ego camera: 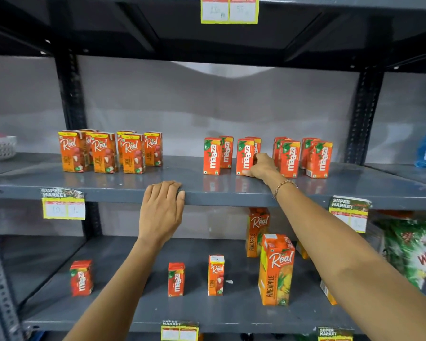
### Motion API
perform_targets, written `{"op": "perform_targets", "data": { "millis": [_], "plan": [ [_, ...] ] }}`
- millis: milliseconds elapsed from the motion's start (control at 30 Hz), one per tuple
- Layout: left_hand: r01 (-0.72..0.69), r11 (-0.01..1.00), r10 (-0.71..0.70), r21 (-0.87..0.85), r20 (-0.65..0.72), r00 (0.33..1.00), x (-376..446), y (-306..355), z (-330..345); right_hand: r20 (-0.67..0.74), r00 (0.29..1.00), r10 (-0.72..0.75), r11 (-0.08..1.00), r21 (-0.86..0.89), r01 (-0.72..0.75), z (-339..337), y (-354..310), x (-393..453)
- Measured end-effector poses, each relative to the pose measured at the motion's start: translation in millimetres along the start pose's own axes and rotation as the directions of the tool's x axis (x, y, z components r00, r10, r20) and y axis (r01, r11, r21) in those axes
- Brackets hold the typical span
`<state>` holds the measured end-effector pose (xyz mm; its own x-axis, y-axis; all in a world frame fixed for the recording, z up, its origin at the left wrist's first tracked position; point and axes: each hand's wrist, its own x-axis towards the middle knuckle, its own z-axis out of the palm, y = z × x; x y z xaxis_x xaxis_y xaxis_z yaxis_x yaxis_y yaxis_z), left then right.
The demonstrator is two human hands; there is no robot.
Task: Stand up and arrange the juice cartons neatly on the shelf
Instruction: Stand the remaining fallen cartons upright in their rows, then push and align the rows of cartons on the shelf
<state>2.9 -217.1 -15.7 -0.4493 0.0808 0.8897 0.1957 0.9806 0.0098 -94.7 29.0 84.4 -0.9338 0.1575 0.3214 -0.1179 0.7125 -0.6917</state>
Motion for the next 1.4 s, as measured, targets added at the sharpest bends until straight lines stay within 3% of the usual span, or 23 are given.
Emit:
{"op": "perform_targets", "data": {
  "millis": [200, 400, 567, 700, 867, 1100, 1400],
  "plan": [
    [0.308, 0.951, -0.307, 0.025, 0.186, 0.933, 48, 24, -14, 0.064, 0.998, 0.004, 0.998, 0.067, -0.009, 0, 4, 0],
    [0.502, 0.826, -0.362, -0.258, 0.441, 0.822, 110, 56, 14, -0.014, 1.0, -0.016, 0.992, 0.128, 0.017, 7, 4, -5],
    [0.627, 0.735, -0.408, -0.258, 0.57, 0.713, 130, 81, 50, -0.07, 0.996, -0.058, 0.997, 0.044, 0.061, 15, 0, -7],
    [0.626, 0.738, -0.446, -0.251, 0.515, 0.732, 129, 92, 66, -0.093, 0.993, -0.076, 0.997, -0.022, 0.074, 21, -1, -4],
    [0.501, 0.857, -0.393, -0.12, 0.476, 0.787, 134, 100, 73, -0.176, 0.984, 0.029, 0.998, -0.046, -0.038, 16, 4, 1],
    [0.537, 0.803, -0.375, -0.259, 0.481, 0.792, 133, 112, 77, -0.186, 0.982, 0.043, 0.996, -0.068, -0.056, 9, 11, 2],
    [0.541, 0.799, -0.384, -0.261, 0.47, 0.795, 132, 113, 75, -0.179, 0.983, 0.027, 0.999, -0.04, -0.035, 11, 13, 1]
  ]
}}
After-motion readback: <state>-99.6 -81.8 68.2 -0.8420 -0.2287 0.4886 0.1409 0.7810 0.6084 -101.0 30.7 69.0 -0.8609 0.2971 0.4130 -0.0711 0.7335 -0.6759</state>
